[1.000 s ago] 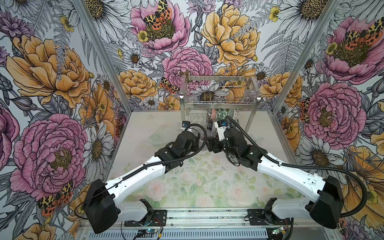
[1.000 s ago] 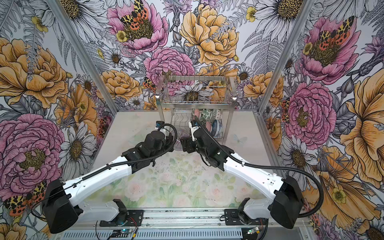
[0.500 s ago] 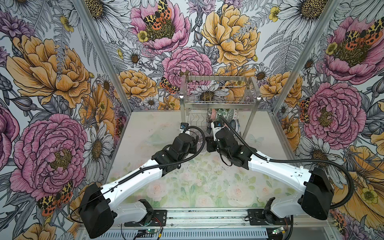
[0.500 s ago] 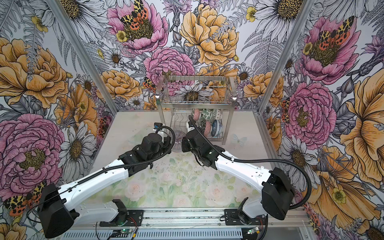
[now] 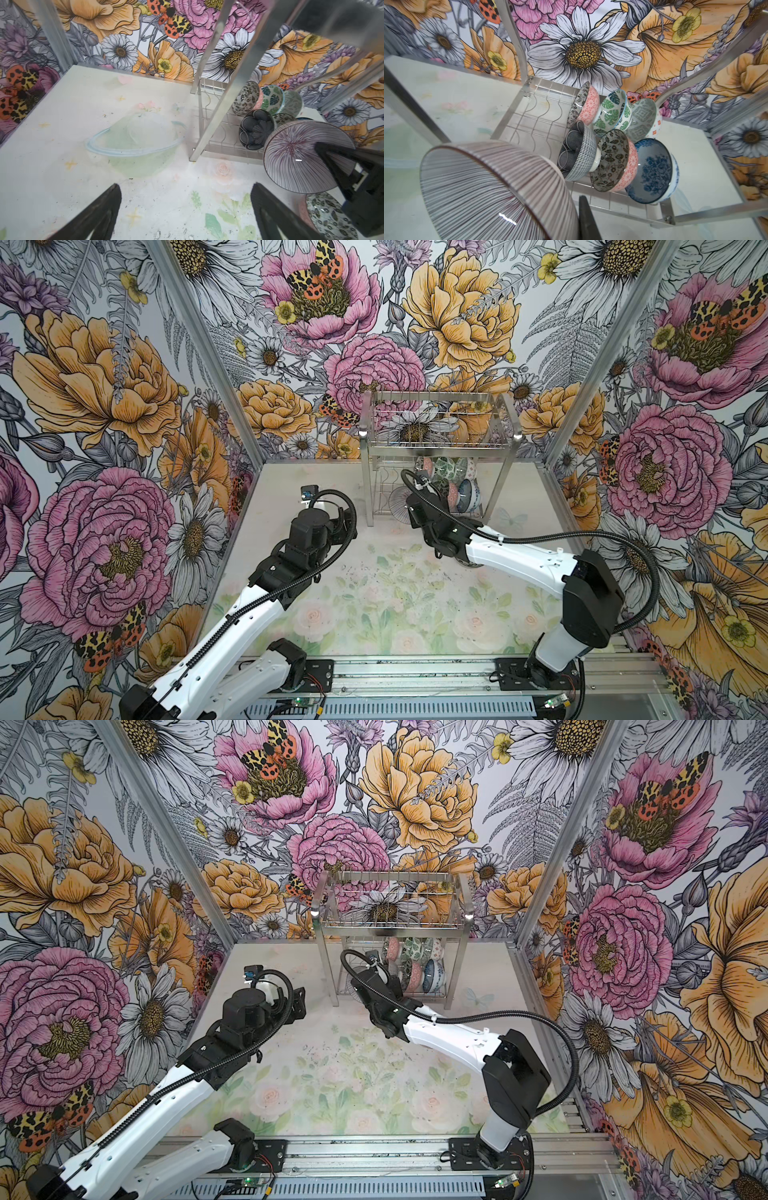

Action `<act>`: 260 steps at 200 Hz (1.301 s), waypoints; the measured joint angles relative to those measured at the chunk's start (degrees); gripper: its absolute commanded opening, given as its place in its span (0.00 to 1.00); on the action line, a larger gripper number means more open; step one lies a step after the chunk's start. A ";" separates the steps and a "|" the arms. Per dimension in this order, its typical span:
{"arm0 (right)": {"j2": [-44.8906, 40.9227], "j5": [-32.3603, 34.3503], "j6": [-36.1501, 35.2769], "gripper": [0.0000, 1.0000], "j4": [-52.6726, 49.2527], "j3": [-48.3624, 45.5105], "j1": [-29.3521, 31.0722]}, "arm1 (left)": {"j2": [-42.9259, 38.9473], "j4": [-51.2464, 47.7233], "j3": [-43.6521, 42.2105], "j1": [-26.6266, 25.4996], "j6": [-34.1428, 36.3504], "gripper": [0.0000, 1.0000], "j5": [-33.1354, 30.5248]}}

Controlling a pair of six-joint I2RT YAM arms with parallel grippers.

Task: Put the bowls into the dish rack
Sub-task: 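Carry the purple-striped bowl toward the rack with the right gripper while the left withdraws, then lower the purple-striped bowl into the rack slots with the right gripper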

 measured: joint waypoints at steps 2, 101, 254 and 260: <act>0.57 0.39 -0.55 0.00 0.22 0.17 0.00 | -0.13 -0.15 -0.24 0.20 -0.02 0.99 0.07; 20.33 12.00 -18.16 0.00 11.32 16.92 -1.88 | -2.54 -2.12 -4.11 4.81 0.42 0.99 4.20; 46.16 13.88 -27.85 0.00 15.41 47.56 -10.05 | -0.94 -1.25 -4.31 7.45 0.46 0.99 7.80; 47.39 13.86 -28.00 0.00 15.37 49.29 -10.23 | -0.90 -1.25 -4.31 7.45 0.46 0.99 7.80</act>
